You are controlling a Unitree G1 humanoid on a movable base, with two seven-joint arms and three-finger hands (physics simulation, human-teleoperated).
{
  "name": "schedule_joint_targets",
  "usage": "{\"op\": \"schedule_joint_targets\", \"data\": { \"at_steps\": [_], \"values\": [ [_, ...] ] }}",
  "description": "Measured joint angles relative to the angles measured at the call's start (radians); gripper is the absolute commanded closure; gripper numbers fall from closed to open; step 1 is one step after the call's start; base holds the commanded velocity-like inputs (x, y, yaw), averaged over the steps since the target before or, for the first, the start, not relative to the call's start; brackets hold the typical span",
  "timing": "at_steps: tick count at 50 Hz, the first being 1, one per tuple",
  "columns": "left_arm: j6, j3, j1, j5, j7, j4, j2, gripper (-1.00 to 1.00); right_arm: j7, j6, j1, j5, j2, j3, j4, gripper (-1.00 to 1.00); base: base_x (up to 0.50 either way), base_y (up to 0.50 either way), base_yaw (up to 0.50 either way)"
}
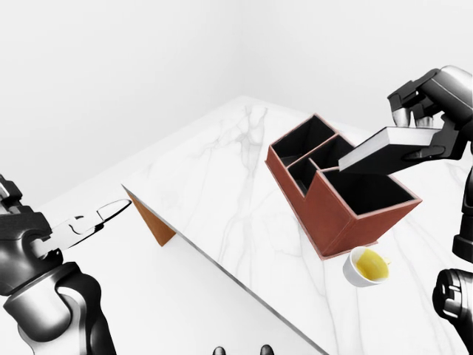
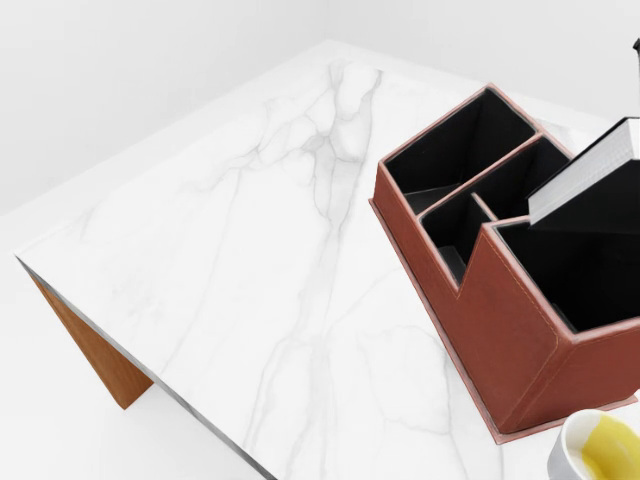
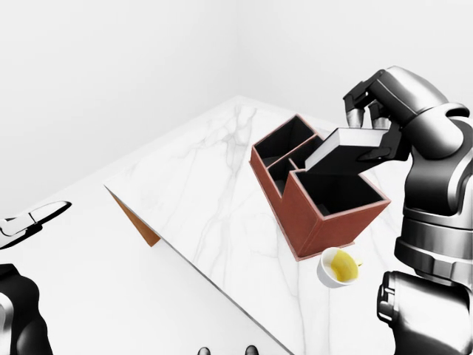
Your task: Pick up the book and place it in the right compartment of the caddy.
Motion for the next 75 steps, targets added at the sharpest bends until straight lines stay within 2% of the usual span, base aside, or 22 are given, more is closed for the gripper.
{"op": "schedule_joint_targets", "data": {
  "at_steps": [75],
  "values": [
    [-0.010, -0.005, 0.001, 0.006, 0.000, 0.011, -0.001, -1.00, -0.113, 0.000, 0.029, -0.016, -0.013, 0.009, 0.207, 1.00, 0.00, 0.00, 0.00]
  ]
}}
